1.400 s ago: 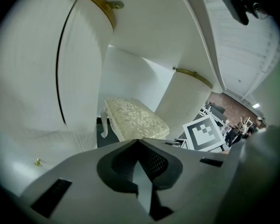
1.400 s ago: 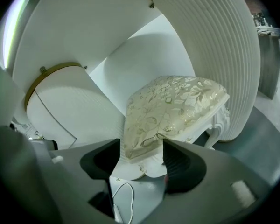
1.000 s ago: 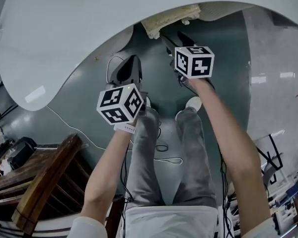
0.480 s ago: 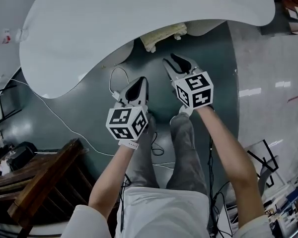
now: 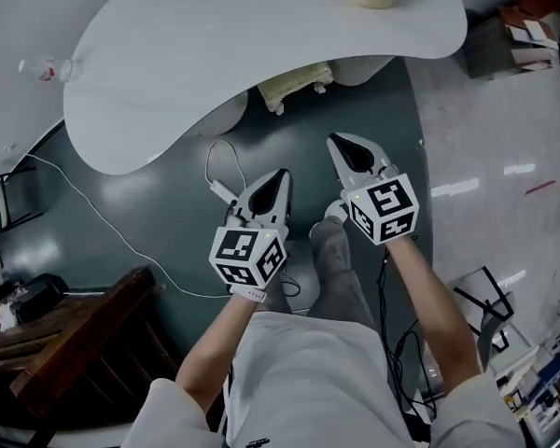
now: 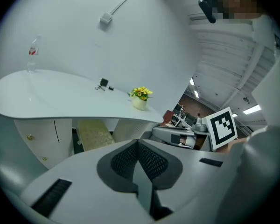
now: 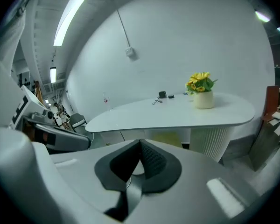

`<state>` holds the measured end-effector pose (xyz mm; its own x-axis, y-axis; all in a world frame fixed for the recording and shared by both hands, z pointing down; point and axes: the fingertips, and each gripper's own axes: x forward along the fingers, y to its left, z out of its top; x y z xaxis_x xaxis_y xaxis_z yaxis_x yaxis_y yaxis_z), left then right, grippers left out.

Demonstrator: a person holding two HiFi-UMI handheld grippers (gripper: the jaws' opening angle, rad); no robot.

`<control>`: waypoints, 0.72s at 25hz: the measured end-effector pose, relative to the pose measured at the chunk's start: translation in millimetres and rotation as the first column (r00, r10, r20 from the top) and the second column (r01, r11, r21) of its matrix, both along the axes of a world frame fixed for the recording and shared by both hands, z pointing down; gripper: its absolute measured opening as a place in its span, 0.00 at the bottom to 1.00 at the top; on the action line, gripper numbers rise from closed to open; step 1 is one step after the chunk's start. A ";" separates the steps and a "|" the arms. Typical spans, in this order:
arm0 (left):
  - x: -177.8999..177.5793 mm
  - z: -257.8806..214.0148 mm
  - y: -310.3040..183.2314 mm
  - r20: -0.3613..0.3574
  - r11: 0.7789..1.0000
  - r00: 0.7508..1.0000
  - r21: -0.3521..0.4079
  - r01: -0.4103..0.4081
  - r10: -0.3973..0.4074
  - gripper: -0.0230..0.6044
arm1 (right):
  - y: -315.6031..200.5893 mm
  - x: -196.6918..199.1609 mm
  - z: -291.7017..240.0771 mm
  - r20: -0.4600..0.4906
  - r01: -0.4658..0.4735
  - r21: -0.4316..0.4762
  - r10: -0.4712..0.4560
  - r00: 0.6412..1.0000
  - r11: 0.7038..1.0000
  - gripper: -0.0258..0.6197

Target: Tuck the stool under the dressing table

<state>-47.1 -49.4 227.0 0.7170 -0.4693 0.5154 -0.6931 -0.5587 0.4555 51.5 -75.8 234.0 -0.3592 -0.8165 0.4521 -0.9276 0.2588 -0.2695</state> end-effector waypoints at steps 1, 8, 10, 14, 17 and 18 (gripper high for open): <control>-0.4 -12.5 2.3 -0.004 1.000 1.000 0.015 -0.007 0.007 0.05 | 7.7 0.9 -12.4 -0.006 0.007 0.006 -0.007 1.000 1.000 0.06; -11.8 -73.9 16.8 -0.003 0.996 0.999 0.080 -0.040 0.040 0.05 | 53.5 12.4 -99.5 -0.050 0.039 0.078 -0.035 0.998 0.996 0.06; -11.7 -94.3 22.2 -0.005 0.993 0.999 0.105 -0.049 0.049 0.05 | 66.6 19.2 -118.7 -0.053 0.036 0.100 -0.031 0.998 0.994 0.06; -10.5 -136.2 28.0 -0.038 0.988 0.999 0.149 -0.032 0.038 0.05 | 88.5 31.8 -154.5 -0.060 0.030 0.133 -0.022 0.998 0.991 0.06; -8.3 -174.7 30.1 -0.100 0.981 0.995 0.194 -0.008 0.028 0.05 | 99.9 40.8 -180.5 -0.093 0.024 0.159 -0.009 0.996 0.987 0.06; -7.5 -187.5 30.6 -0.115 0.977 0.993 0.213 -0.001 0.027 0.05 | 103.0 43.5 -188.5 -0.106 0.022 0.169 -0.004 0.994 0.985 0.06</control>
